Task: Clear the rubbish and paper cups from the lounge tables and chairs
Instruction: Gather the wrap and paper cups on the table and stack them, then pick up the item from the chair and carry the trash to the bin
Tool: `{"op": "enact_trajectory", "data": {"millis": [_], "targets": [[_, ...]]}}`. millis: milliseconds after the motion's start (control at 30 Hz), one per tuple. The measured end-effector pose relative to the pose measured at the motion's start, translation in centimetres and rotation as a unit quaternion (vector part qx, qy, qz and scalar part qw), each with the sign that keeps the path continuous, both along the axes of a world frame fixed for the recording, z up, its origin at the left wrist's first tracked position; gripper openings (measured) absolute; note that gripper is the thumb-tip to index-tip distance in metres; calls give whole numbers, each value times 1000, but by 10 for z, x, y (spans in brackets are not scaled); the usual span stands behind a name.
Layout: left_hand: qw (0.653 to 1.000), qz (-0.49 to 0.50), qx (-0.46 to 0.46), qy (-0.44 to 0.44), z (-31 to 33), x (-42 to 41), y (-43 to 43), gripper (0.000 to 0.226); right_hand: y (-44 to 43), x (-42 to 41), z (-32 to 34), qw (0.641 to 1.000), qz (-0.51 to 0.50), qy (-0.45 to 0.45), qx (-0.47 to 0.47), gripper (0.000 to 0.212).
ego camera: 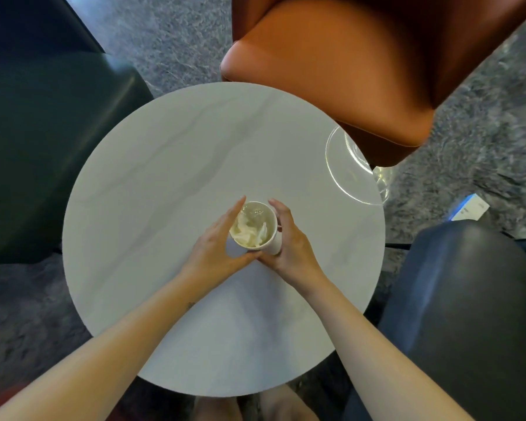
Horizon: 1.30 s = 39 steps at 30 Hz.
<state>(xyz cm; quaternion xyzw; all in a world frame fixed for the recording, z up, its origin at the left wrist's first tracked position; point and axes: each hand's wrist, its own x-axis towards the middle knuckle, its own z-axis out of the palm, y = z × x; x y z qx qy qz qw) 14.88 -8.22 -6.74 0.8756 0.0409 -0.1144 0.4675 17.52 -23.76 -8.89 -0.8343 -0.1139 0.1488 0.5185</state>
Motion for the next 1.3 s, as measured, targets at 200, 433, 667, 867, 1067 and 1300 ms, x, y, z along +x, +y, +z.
{"op": "enact_trajectory", "data": {"millis": [200,433,667,867,1067,1300], "targets": [[999,13,-27,-25,20,17,-10,70,-14,8,19,1000,-9,-12,-11,88],[992,-16,32,-122,85,52,-29,68,-54,30,81,990,-76,-88,-84,71],[977,-91,22,-191,159,85,-64,70,-106,36,162,966,-183,-157,-89,52],[945,-218,-14,-243,202,93,-108,75,-148,0,207,930,-288,-195,-119,44],[894,-342,-35,-287,233,78,-172,70,-192,-70,232,881,-403,-196,-155,37],[837,-473,-98,-257,234,24,-268,68,-241,-181,243,802,-534,-147,-222,39]]}}
